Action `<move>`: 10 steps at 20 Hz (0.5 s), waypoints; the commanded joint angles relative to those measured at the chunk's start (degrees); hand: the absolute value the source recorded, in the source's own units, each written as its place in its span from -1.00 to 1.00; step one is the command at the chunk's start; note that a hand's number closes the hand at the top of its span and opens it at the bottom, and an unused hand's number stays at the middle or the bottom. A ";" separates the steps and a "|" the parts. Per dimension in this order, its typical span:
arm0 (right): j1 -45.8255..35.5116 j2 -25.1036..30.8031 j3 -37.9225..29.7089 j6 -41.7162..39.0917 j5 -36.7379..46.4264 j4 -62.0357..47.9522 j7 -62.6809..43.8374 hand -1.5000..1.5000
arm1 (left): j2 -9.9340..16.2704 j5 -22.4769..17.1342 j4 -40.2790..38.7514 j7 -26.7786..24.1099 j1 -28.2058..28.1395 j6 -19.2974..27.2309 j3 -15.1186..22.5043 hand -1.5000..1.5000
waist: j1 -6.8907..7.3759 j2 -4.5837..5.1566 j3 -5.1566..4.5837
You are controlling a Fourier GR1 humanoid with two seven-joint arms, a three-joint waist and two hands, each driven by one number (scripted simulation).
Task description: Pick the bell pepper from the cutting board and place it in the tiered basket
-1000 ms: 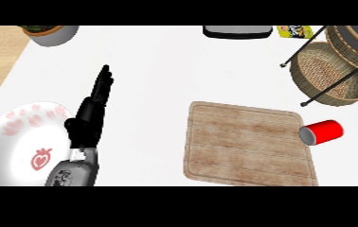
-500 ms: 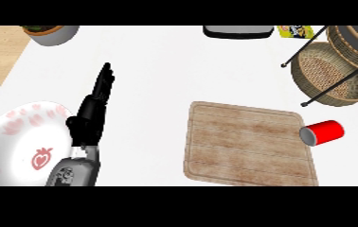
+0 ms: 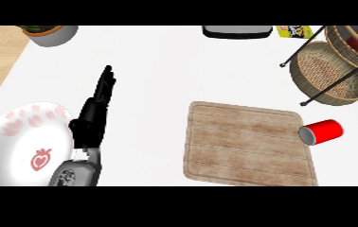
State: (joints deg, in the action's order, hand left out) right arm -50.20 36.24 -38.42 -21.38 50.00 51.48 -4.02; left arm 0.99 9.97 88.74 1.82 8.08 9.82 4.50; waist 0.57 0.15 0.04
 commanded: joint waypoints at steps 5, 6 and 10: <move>-1.47 9.07 -10.66 3.40 -6.38 -5.88 -4.54 -1.00 | 2.14 -1.51 2.89 2.22 0.61 -1.27 -2.15 0.00 | -0.08 -0.03 0.01; 0.49 10.46 -12.81 2.65 -7.92 -5.19 -3.80 -1.00 | 1.63 -1.10 -1.24 1.61 1.31 -1.04 -2.16 0.00 | -1.01 -0.02 0.00; 3.34 16.91 -19.67 -1.20 -12.98 -9.81 -4.94 -1.00 | 0.54 -0.94 2.17 0.16 -2.36 -0.75 -0.49 0.00 | -1.00 -0.22 0.01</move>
State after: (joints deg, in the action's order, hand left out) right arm -49.42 48.21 -52.49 -20.67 40.93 44.48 -8.13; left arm 1.76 9.26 90.33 2.96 7.54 9.15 3.80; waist -0.08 0.04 0.05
